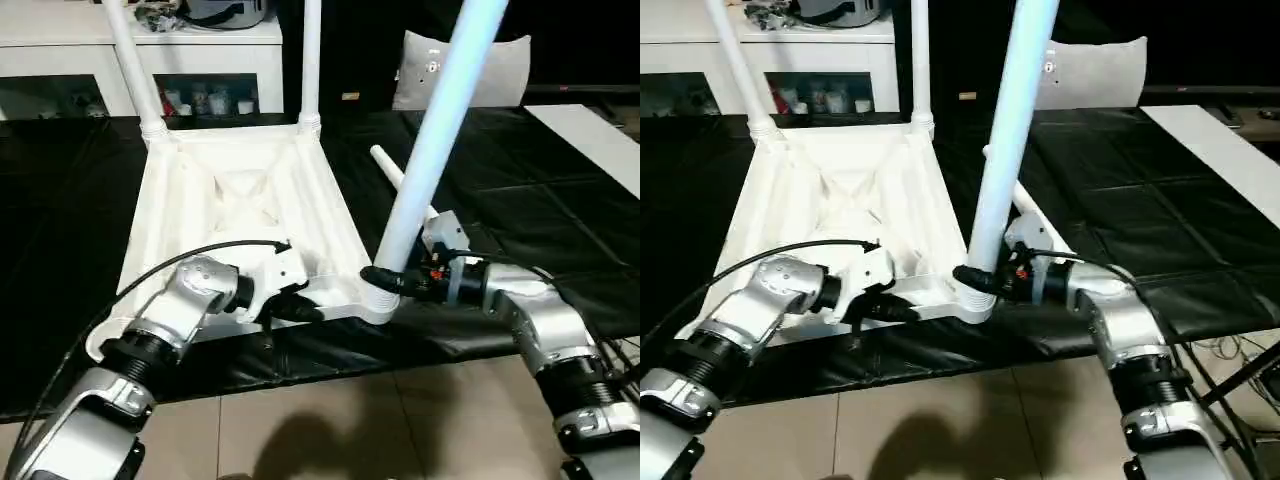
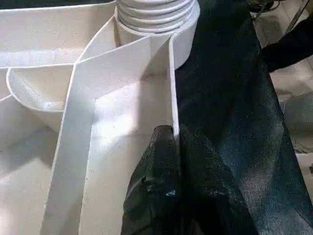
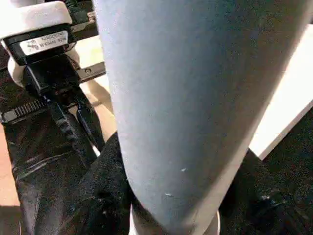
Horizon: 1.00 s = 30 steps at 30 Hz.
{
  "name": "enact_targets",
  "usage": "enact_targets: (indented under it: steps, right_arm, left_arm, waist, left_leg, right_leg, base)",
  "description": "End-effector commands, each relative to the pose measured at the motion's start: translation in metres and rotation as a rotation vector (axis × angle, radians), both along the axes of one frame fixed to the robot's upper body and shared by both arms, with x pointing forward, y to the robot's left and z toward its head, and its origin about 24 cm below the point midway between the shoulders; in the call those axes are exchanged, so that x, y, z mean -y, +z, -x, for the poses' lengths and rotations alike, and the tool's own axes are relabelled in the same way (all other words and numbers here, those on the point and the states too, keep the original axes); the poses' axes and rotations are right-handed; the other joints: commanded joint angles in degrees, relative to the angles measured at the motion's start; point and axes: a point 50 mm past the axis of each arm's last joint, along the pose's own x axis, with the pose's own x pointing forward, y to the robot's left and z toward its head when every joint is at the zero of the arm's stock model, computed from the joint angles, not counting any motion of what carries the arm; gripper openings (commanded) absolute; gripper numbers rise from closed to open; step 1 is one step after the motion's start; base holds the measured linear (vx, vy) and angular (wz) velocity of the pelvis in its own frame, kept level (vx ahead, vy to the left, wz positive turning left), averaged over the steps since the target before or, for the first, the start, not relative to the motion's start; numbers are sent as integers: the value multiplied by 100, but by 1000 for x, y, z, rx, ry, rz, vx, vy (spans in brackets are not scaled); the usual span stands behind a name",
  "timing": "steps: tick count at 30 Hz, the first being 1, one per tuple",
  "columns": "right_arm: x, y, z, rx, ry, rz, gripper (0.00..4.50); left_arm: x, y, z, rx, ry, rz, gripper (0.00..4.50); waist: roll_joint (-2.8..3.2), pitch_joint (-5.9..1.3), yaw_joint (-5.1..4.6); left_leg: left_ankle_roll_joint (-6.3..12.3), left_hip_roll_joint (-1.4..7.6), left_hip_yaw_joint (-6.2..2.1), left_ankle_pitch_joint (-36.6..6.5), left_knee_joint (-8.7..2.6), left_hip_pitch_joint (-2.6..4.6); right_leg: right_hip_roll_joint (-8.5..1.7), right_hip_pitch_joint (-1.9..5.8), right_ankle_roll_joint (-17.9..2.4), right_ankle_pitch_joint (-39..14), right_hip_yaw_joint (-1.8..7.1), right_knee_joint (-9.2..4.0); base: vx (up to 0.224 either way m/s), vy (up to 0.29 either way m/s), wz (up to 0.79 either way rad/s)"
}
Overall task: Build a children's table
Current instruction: Rotate leg to tighten
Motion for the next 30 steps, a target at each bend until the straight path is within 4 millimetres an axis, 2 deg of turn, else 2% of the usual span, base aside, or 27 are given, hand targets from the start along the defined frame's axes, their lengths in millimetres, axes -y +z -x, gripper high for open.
enact_targets:
  steps: [1, 2, 5, 7, 8, 9, 10, 11, 12, 13, 14, 15, 16, 17, 18, 19, 20, 21, 22, 23, 24, 25, 26, 27, 28, 29, 30]
  right_arm:
    - [2, -43, 20, -214, -5, 94, 188]
    - [0, -44, 20, -212, -10, 97, 188]
    - [-4, -47, 19, -193, -81, 144, 188]
    - [-6, -50, 12, -190, -234, 170, 188]
    - [-8, -49, 10, -192, -275, 157, 188]
    - [-10, -48, 7, -195, -319, 145, 188]
    - [-11, -47, 5, -197, -366, 142, 188]
    - [-14, -47, -2, -211, -455, 134, 188]
    - [-15, -47, -4, -214, -475, 132, 187]
    - [-16, -47, -7, -218, -507, 128, 187]
    - [-17, -46, -11, -218, -540, 127, 187]
    - [-17, -45, -13, -218, -561, 127, 187]
    - [-20, -44, -18, -229, -597, 127, 187]
    - [-22, -44, -21, -246, -616, 117, 187]
    - [-23, -43, -23, -254, -622, 117, 187]
    - [-24, -43, -23, -258, -625, 118, 187]
    - [-27, -44, -25, -263, -614, 134, 187]
    - [-31, -44, -26, -266, -596, 155, 187]
    - [-33, -44, -26, -267, -594, 161, 187]
    - [-33, -44, -27, -268, -595, 163, 187]
    - [-34, -44, -27, -271, -595, 164, 187]
    - [-34, -44, -28, -272, -594, 164, 187]
    - [-35, -44, -28, -277, -589, 166, 187]
    - [-35, -44, -28, -277, -589, 166, 187]
    - [-37, -44, -29, -282, -581, 172, 187]
    - [-37, -45, -30, -284, -580, 175, 187]
    - [-38, -45, -31, -286, -580, 178, 187]
  left_arm:
    - [-3, 13, -4, 52, -4, 9, 0]
    - [-4, 12, -4, 48, 4, 7, 0]
    - [-2, 10, -3, 38, 56, 26, 0]
    - [2, 9, -1, 29, 144, 52, 0]
    - [5, 8, 0, 28, 178, 64, 0]
    - [9, 7, 2, 26, 220, 75, 0]
    - [14, 6, 4, 24, 256, 86, 0]
    - [27, 6, 9, 16, 302, 109, 0]
    - [30, 6, 10, 15, 311, 114, 0]
    - [35, 6, 11, 16, 325, 120, 0]
    - [42, 8, 12, 23, 344, 130, 0]
    - [46, 9, 12, 28, 357, 136, 0]
    - [57, 12, 13, 39, 364, 144, 0]
    - [64, 14, 14, 51, 358, 141, 0]
    - [67, 15, 15, 59, 352, 134, 0]
    - [69, 15, 15, 64, 346, 129, 0]
    - [72, 15, 16, 79, 329, 108, 0]
    - [73, 15, 17, 89, 322, 89, 0]
    - [72, 15, 16, 94, 328, 83, 0]
    - [70, 15, 15, 97, 334, 77, 0]
    - [68, 15, 14, 103, 341, 67, 0]
    - [67, 15, 14, 105, 344, 63, 0]
    - [63, 15, 12, 115, 353, 50, 0]
    - [63, 15, 12, 115, 353, 50, 0]
    - [58, 16, 10, 124, 368, 37, 0]
    - [56, 16, 9, 127, 375, 32, 0]
    - [55, 17, 8, 129, 380, 30, 0]
  waist:
    - [79, -271, -25]
    - [56, -267, -29]
    - [48, -245, -46]
    - [54, -198, -98]
    - [63, -192, -152]
    - [62, -194, -181]
    - [64, -189, -247]
    - [84, -192, -309]
    - [113, -176, -413]
    - [159, -181, -428]
    - [144, -176, -515]
    - [176, -161, -545]
    - [167, -152, -614]
    - [131, -140, -695]
    - [215, -128, -708]
    - [226, -122, -724]
    - [200, -102, -735]
    - [205, -87, -726]
    - [162, -79, -747]
    - [152, -54, -822]
    - [149, -62, -888]
    - [225, -68, -843]
    - [254, -22, -798]
    - [180, -13, -466]
    - [127, -69, -459]
    - [-121, -87, -480]
    - [-162, 77, -430]
  left_leg:
    - [113, 103, -37, -1980, -447, 35]
    - [109, 93, -36, -2026, -446, 42]
    - [83, 81, -44, -2091, -463, 38]
    - [-13, 68, -70, -2264, -480, 51]
    - [-73, 36, -71, -2463, -425, 133]
    - [-64, 12, -80, -2527, -394, 166]
    - [-51, 11, -112, -2567, -416, 128]
    - [-71, 87, -155, -2799, -469, 150]
    - [-63, 92, -210, -3024, -494, 98]
    - [-73, 110, -225, -3165, -497, 130]
    - [-49, 119, -258, -3332, -512, 114]
    - [-25, 120, -266, -3466, -516, 149]
    - [19, 128, -270, -3644, -511, 184]
    - [24, 149, -304, -3756, -536, 140]
    - [13, 189, -330, -3952, -586, 123]
    - [-9, 216, -346, -4068, -623, 102]
    - [-47, 235, -377, -4253, -673, 58]
    - [-74, 229, -375, -4367, -683, 85]
    - [-80, 154, -332, -4347, -596, 213]
    - [-75, 54, -303, -4186, -462, 310]
    - [-53, 68, -335, -4082, -468, 196]
    - [-53, 150, -391, -4196, -565, 84]
    - [-69, 271, -429, -4552, -755, -45]
    - [26, 537, -337, -5229, -1248, -325]
    - [57, 401, -239, -4909, -1117, 12]
    - [20, 68, -222, -4169, -624, 232]
    - [15, -369, -33, -2269, 591, 698]
  right_leg:
    - [-371, 223, -551, -2978, 237, -597]
    - [-369, 226, -517, -3042, 237, -608]
    - [-363, 223, -437, -3221, 225, -623]
    - [-360, 199, -300, -3654, 178, -664]
    - [-357, 139, -154, -4062, 122, -749]
    - [-368, 115, -87, -4216, 89, -797]
    - [-359, 158, -38, -4208, 48, -810]
    - [-350, 184, -73, -4010, -1, -817]
    - [-337, 254, -21, -3909, -113, -841]
    - [-350, 256, -12, -3868, -136, -857]
    - [-358, 292, -4, -3738, -191, -876]
    - [-342, 283, 2, -3717, -225, -909]
    - [-351, 292, 17, -3624, -303, -939]
    - [-377, 348, 76, -3633, -378, -936]
    - [-397, 391, 82, -3556, -360, -890]
    - [-406, 413, 52, -3464, -335, -843]
    - [-412, 438, 44, -3431, -303, -788]
    - [-409, 405, 33, -3492, -295, -787]
    - [-431, 279, 45, -3811, -321, -912]
    - [-441, 189, 180, -4275, -503, -1112]
    - [-428, 314, 348, -4296, -604, -1100]
    - [-448, 443, 308, -4046, -512, -917]
    - [-397, 543, 224, -3745, -445, -693]
    - [-249, 728, -149, -1572, 105, 492]
    - [-282, 455, -182, -1915, 268, 350]
    - [-401, 109, -23, -3588, 347, -309]
    - [-716, -635, 438, -6909, 149, -1343]
  base:
    - [0, 0, 0]
    - [0, 0, 0]
    - [0, 0, 0]
    - [0, 0, 0]
    - [0, 0, 0]
    - [0, 0, 0]
    - [0, 0, 0]
    - [0, 0, 0]
    - [0, 0, 0]
    - [-30, 56, -10]
    - [-27, 58, -6]
    - [-27, 58, -6]
    - [-23, 54, -3]
    - [0, 0, 0]
    - [0, 0, 0]
    - [0, 0, 0]
    - [0, 0, 0]
    - [0, 0, 0]
    - [0, 0, 0]
    - [0, 0, 0]
    - [0, 0, 0]
    - [0, 0, 0]
    - [0, 0, 0]
    - [0, 0, 0]
    - [13, -92, 12]
    - [47, -133, 0]
    - [47, -133, 0]
